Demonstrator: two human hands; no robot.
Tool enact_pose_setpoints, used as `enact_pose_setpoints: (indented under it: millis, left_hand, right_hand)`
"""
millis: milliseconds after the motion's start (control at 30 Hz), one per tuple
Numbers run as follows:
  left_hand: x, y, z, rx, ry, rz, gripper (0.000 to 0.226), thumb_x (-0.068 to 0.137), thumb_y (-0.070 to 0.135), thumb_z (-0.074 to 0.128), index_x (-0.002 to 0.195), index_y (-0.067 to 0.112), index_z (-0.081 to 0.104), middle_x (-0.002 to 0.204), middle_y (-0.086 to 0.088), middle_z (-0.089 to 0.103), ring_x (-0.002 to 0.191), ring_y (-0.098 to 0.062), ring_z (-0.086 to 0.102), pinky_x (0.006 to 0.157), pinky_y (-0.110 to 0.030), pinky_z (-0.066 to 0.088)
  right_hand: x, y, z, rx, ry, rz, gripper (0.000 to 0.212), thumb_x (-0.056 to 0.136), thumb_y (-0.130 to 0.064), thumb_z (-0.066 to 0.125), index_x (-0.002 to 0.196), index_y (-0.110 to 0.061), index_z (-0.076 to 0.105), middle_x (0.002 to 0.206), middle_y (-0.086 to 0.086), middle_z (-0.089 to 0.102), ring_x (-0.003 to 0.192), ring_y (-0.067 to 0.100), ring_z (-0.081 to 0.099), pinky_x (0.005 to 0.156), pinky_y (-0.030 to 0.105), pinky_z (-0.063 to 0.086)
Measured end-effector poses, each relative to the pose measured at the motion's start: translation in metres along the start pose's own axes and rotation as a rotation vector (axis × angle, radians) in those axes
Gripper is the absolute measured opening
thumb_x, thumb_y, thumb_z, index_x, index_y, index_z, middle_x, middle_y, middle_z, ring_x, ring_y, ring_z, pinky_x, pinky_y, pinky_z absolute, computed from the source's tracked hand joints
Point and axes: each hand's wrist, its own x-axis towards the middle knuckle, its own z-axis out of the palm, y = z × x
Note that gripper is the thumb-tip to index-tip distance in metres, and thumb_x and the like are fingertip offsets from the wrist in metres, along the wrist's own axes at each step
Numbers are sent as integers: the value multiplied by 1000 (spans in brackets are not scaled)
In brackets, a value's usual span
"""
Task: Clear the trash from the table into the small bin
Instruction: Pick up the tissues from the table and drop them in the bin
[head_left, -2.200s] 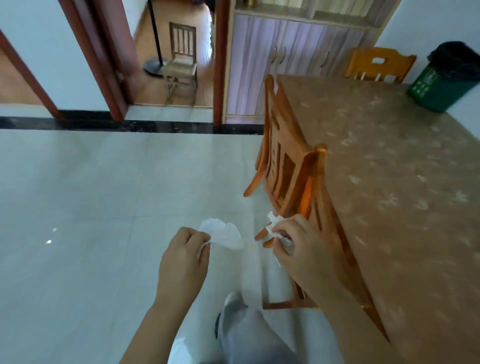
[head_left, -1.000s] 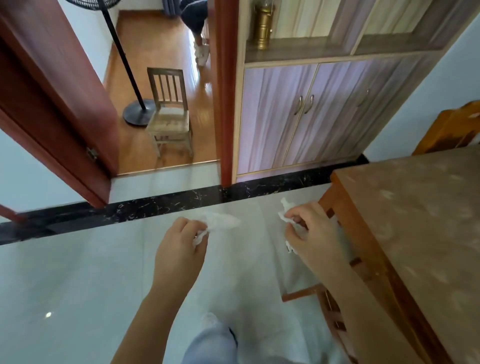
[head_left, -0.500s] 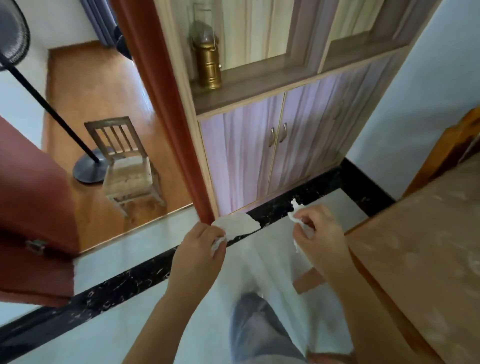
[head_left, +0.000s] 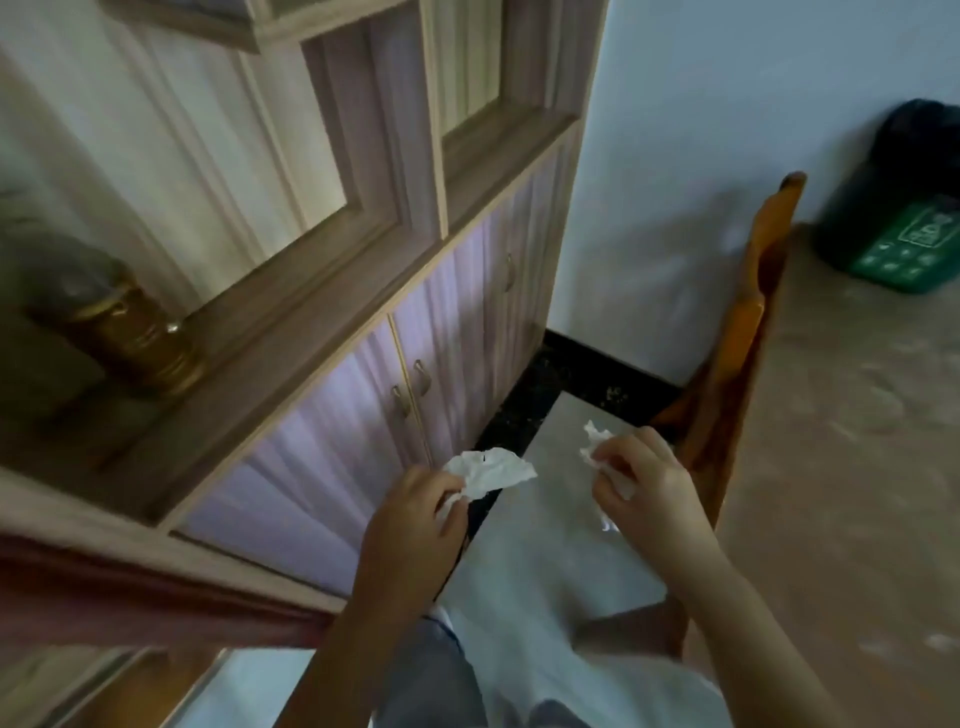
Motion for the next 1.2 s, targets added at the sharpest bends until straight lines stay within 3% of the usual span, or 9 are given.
enact_pose_setpoints:
  millis: [233,367,567,767,967,1100,1200]
  left_hand:
    - [150,-12,14,-69,-122,264,9,77,1,67,82,6,63,80,-9,60,72,-23,58,64,-32,46]
    - [214,2,36,-91,-196,380,11,76,0,68,84,5,63,80,-11,61,72,-22,58,65,-18,37]
    - [285,34,88,-145,-308,512,11,75,0,69,84,4,63,81,-10,59,72,-20,57,63,-26,45]
    - [368,98,159,-157,-353,614,11,75,-1,69,83,3,62,81,-11,58,72,-23,57,61,-36,49]
    - [445,183,219,-121,-341,765,12,75,0,68,83,5,61,80,-8,58,70,-21,56,59,-29,44]
    - [472,225,255,-112,-367,839,10,76,2,67,84,6,60,80,-7,57,71,-17,53,59,-27,43]
    - [488,245,282,-98,-439,871,11,75,0,69,82,3,61,78,-9,58,66,-19,54,53,-27,42]
  right_hand:
    - [94,0,6,-74,180,185,17,73,4,66,88,-4,62,86,6,50,69,19,53,61,20,44]
    - [130,10,4,-111,242,271,17,74,2,66,88,-6,62,86,3,49,69,18,53,60,18,42]
    - [170,63,-13,-148,361,412,18,73,2,68,86,-8,62,85,7,54,70,23,57,62,32,51]
    - [239,140,-62,-115,527,427,16,71,4,68,82,-6,62,81,1,50,68,14,52,58,11,38]
    - [288,215,-128,-160,608,443,15,74,-1,67,85,-10,60,87,1,51,73,14,54,62,10,41]
    - [300,254,-151,-169,670,510,15,73,0,66,83,-9,60,83,-4,47,68,0,48,63,1,40]
    - [302,281,-164,-195,711,567,17,69,4,67,81,-7,61,81,-2,47,65,9,49,57,6,38]
